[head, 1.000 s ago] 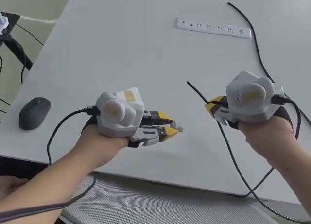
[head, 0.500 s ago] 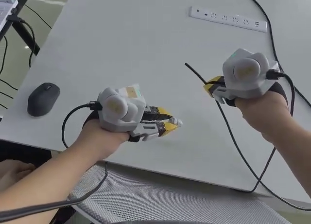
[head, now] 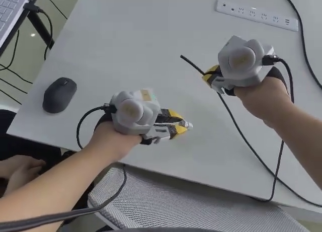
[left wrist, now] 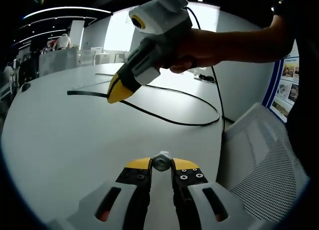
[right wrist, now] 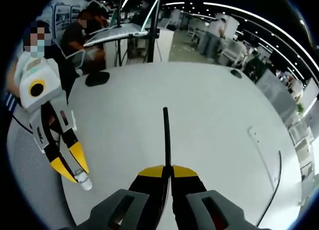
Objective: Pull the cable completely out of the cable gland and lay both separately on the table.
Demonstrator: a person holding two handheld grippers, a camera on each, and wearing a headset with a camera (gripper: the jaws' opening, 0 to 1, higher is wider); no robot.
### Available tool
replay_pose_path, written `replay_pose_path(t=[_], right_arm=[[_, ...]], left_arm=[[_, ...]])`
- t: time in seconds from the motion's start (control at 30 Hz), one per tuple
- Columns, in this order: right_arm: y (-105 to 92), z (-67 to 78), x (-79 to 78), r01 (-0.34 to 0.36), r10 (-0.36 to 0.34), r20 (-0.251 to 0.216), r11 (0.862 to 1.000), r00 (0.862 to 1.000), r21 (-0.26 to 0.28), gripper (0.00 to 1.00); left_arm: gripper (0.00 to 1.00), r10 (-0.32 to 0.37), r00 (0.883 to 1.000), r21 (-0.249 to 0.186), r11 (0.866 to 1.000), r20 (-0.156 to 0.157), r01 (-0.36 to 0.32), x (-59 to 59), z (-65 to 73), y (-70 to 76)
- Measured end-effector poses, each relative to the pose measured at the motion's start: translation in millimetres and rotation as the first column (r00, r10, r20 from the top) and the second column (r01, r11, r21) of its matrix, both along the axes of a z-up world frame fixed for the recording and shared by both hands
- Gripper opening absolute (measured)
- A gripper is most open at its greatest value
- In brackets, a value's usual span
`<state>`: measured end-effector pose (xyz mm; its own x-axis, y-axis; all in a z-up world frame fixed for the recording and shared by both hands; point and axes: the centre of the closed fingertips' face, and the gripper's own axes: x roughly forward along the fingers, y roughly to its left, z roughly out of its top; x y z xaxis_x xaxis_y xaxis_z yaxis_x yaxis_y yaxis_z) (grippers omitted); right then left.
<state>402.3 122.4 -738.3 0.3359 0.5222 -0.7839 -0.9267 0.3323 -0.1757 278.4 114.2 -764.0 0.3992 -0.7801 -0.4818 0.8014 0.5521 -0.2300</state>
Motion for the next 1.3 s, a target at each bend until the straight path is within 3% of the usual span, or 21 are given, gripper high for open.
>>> replay_pose_path(t=[0.3,0.4,0.57,0.73,1.3], right_arm=[[43.9,-17.6,-1.3,-0.108,0.107,-0.007,0.994,0.994,-0.020,0.00],[57.7,-36.1,-7.8,-0.154,0.154,-0.029,0.988,0.988,-0.023,0.00],[73.6,-54.2,-19.1,-0.220,0.217,-0.060,0.975,0.974,-0.038,0.00],[78.1,-70.0,-22.8,-0.255,0.249,-0.080,0.964,0.965,-0.073,0.00],[83.6,-86.6,-32.0,-0.277,0.265,-0.111,0.954,0.958,-0.114,0.00]], left_arm=[[0.16,0.011,1.000,0.009,1.000,-0.024,-0.010,-1.7,-17.6,19.3],[0.16,0.025,0.999,0.006,1.000,-0.029,-0.025,-0.3,-21.3,23.4],[0.16,0.044,0.999,0.024,0.999,-0.022,-0.043,3.6,-26.5,31.9],[0.16,0.054,0.998,0.032,0.998,-0.024,-0.053,6.2,-32.2,37.6],[0.16,0.066,0.998,0.043,0.997,-0.022,-0.065,6.7,-45.7,43.7]])
